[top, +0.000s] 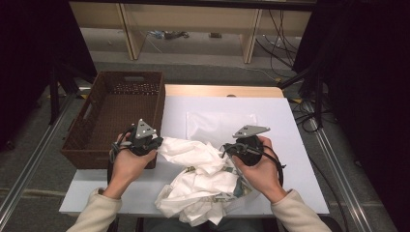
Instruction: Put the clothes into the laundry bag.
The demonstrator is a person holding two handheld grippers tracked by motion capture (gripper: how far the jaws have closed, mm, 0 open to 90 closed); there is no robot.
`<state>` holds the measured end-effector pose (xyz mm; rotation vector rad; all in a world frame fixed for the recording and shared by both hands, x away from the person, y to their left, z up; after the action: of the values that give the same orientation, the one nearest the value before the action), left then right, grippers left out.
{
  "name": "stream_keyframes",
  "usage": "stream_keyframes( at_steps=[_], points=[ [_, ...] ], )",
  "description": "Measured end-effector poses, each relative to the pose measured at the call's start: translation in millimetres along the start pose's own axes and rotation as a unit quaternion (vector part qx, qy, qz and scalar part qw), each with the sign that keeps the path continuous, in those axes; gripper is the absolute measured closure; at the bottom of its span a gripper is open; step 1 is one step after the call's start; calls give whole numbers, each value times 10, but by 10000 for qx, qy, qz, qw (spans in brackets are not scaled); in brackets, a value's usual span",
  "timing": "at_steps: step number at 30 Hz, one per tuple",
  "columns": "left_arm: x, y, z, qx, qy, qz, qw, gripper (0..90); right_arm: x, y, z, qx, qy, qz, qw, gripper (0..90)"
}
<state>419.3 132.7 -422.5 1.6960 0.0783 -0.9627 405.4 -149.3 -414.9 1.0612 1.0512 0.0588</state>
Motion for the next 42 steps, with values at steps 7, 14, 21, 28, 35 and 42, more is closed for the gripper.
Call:
stream_keyframes(
  at_steps=[7,14,21,28,35,42],
  points=[
    [-66,118,103,-258,-220,584,9977,895,0,-1,1,-2,-6,-2,10000,900],
    [-245,306,486,-518,-947,1140,9876,895,1,1,1,-28,6,8,10000,900],
    [-382,451,1212,-170,-2104,1248,9695,895,-2,-1,-9,86,-10,0,10000,900],
    [-44,328,1668,55,-2583,794,9628,893,-3,-3,-12,80,-11,-5,10000,900],
    [-63,335,1681,191,-2690,470,9618,635,5,-8,8,14,0,6,10000,900],
    [-322,661,1261,-47,-2033,1260,9710,357,6,-2,-13,84,-39,14,10000,900]
  ],
)
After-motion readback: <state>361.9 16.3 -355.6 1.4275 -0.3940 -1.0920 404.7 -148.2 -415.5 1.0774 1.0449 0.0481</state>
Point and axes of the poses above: each handheld gripper's, and its own axes: x roughly forward along the jaws, y roughly out of its top, z roughly to its right, the point moved 5 cm from there along x, roughly forward along the jaws, and after that the axes turned 6 degrees about -x, right-handed, at the moved point
